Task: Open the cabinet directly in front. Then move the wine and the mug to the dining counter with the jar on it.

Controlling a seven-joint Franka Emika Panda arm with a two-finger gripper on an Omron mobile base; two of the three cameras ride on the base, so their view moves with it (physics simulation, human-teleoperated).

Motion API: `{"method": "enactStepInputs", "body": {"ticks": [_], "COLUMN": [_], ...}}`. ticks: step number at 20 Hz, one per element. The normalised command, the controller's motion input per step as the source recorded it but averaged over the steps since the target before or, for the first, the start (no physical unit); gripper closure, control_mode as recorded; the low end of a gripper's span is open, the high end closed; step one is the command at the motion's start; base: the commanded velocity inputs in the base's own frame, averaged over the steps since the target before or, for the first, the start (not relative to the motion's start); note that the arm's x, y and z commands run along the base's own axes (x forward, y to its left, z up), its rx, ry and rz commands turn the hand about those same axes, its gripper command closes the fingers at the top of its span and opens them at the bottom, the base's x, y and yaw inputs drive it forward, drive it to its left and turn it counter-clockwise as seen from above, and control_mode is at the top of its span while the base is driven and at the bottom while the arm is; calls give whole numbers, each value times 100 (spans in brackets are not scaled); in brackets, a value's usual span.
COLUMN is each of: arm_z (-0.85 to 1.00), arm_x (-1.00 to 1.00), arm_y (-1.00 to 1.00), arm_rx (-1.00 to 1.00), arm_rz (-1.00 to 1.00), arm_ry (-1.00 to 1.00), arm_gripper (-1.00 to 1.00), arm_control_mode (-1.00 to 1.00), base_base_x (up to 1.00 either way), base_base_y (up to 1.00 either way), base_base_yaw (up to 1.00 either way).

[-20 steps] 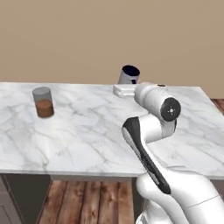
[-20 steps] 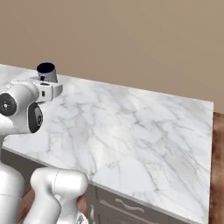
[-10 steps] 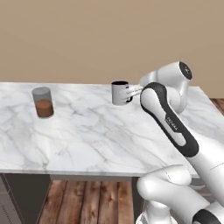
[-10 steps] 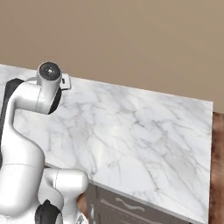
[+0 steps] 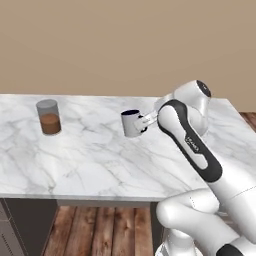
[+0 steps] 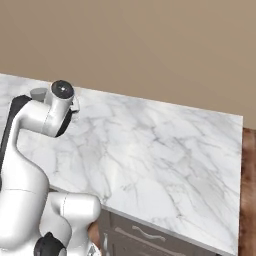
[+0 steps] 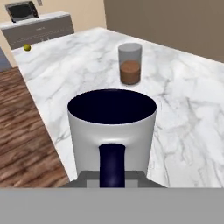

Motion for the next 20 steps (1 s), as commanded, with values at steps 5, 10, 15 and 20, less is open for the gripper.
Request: {"method": "enactStepInputs", "body": {"ticks": [5, 10, 15, 20], "arm_z": [-54, -20, -27, -30], "arm_x": [30, 88, 100, 96], "arm_y": [64, 89, 77, 21], "arm_rx": [0, 0, 0, 0], "arm_rz": [10, 0, 0, 0], "arm_ry": [-7, -10, 0, 1], "arm_gripper": [100, 100, 100, 100], "arm_control_mode": [-100, -100, -100, -100], "base_base_x": [0, 0, 0, 0], "base_base_y": [0, 0, 0, 0], "base_base_yaw": [0, 0, 0, 0]}}
